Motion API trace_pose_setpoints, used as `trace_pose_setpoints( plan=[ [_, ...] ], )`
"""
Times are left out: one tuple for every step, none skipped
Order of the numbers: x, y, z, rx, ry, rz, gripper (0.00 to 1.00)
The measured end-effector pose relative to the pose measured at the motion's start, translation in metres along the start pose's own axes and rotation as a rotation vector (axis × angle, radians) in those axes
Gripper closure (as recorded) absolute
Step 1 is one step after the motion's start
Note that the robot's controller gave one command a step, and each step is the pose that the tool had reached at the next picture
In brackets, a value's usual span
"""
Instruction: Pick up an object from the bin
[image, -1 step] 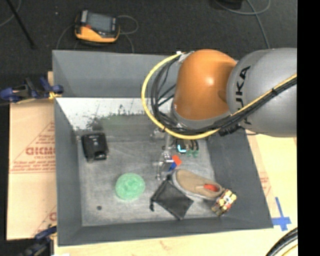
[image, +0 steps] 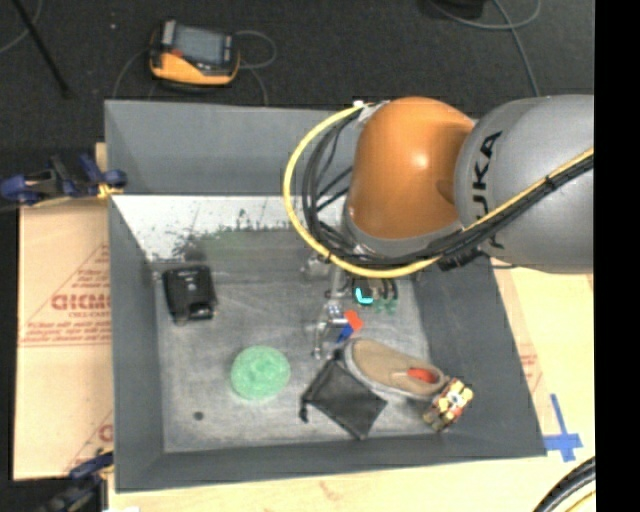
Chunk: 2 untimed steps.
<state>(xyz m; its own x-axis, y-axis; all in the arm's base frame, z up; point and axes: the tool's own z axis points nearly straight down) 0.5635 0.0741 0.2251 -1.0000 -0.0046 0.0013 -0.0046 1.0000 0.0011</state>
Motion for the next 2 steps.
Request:
trace_pose_setpoints(
  plan=[
    [0.004,0.000,-0.002,0.001,-0.004,-0.013,0.00],
    [0.037,0.001,0.042,0.001,-0.011,-0.064,0.00]
  ],
)
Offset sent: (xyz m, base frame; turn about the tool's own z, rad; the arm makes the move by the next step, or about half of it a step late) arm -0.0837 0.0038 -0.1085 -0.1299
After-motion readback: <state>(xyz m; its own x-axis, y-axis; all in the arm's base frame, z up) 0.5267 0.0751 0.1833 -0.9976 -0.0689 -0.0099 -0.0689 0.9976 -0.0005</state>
